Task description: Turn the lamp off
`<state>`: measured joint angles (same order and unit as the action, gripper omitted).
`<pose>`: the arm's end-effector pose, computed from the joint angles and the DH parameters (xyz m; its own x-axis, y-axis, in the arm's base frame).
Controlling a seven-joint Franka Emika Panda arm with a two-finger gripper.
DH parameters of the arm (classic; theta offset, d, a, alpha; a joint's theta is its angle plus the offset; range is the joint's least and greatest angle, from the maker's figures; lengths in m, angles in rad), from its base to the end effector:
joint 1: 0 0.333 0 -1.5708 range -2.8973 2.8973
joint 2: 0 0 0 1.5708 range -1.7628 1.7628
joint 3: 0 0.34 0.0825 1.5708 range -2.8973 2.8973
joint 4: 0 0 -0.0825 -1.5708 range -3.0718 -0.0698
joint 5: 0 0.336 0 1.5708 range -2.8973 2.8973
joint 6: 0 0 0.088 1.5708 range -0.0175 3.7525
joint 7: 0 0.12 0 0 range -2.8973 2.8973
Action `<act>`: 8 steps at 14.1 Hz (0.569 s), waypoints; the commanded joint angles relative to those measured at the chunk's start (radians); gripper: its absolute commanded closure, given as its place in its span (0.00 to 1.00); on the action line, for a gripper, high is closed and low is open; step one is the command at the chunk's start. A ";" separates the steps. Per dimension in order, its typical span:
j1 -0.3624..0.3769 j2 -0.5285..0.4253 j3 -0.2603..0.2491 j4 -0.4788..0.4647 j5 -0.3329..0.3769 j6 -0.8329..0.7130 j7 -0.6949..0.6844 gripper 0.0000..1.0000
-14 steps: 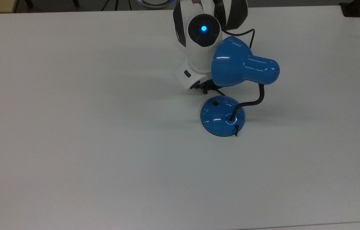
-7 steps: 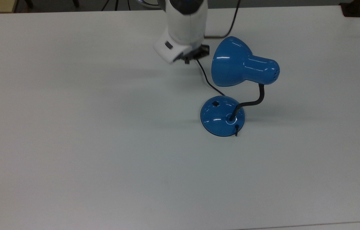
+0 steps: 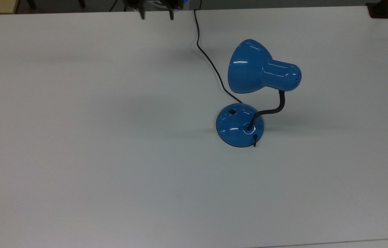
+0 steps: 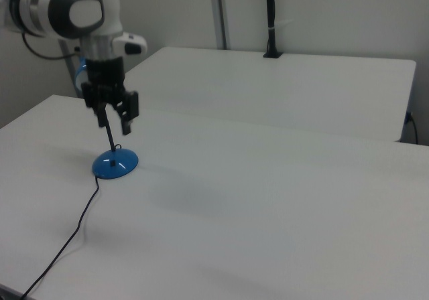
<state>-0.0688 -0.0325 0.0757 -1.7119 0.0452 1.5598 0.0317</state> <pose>0.4874 0.0094 0.5915 0.9924 -0.0247 -0.1207 -0.0295 -0.9988 -0.0387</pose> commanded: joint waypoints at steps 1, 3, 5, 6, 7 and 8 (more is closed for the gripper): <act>-0.006 0.011 -0.062 0.101 -0.013 -0.015 -0.030 0.00; -0.009 0.014 -0.060 0.095 -0.033 0.093 -0.065 0.00; -0.025 0.031 -0.062 0.098 -0.034 0.138 -0.105 0.00; -0.025 0.031 -0.062 0.100 -0.036 0.140 -0.108 0.00; -0.023 0.031 -0.060 0.100 -0.037 0.140 -0.108 0.00; -0.022 0.029 -0.060 0.100 -0.036 0.140 -0.107 0.00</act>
<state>-0.0893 -0.0107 0.0136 -1.6253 0.0207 1.6859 -0.0450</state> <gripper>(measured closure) 0.000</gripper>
